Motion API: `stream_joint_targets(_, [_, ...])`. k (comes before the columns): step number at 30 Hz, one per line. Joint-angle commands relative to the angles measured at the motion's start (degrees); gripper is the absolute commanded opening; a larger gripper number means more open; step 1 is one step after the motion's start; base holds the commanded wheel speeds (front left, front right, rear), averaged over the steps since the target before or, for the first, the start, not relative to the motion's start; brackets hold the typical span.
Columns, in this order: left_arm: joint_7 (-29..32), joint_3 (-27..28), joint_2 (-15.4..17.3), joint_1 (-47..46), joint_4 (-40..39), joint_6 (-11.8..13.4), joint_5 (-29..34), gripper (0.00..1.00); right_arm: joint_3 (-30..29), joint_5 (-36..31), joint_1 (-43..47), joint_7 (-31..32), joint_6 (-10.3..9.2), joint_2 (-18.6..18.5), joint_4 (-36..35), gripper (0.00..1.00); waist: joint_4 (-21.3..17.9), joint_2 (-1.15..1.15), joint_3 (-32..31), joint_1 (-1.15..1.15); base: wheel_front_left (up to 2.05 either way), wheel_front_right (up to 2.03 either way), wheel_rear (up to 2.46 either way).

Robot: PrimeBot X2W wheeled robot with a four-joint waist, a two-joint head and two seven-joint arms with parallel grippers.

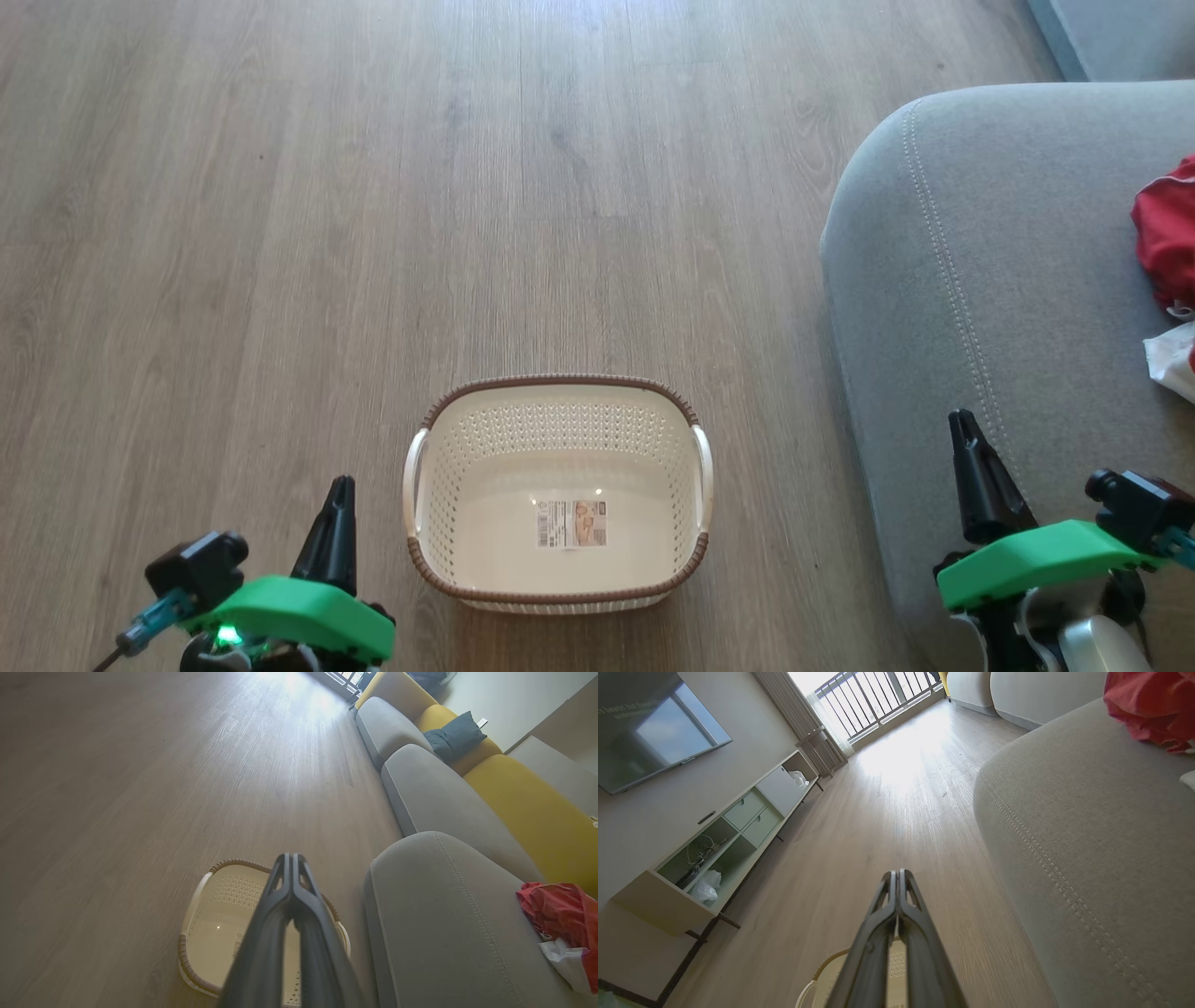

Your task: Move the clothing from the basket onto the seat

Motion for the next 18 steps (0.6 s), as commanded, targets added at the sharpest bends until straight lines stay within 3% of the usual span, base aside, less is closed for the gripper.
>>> stream_joint_targets(1, [0.3, 1.2, 0.4, -3.1, -1.6, -0.4, -1.4, 0.00, -0.2, 1.5, -3.0, 0.7, 0.00, 0.1, -1.6, 0.00, 0.0, 0.00, 0.0, 0.00, 0.00, 0.00, 0.00])
stream_joint_targets(18, [3.0, 2.9, 0.5, -4.1, -1.2, -1.8, -12.1, 0.00, -1.4, 12.2, -3.6, 3.4, 0.00, 0.6, -1.1, 0.00, 0.1, 0.00, -0.4, 0.00, 0.00, 0.00, 0.00])
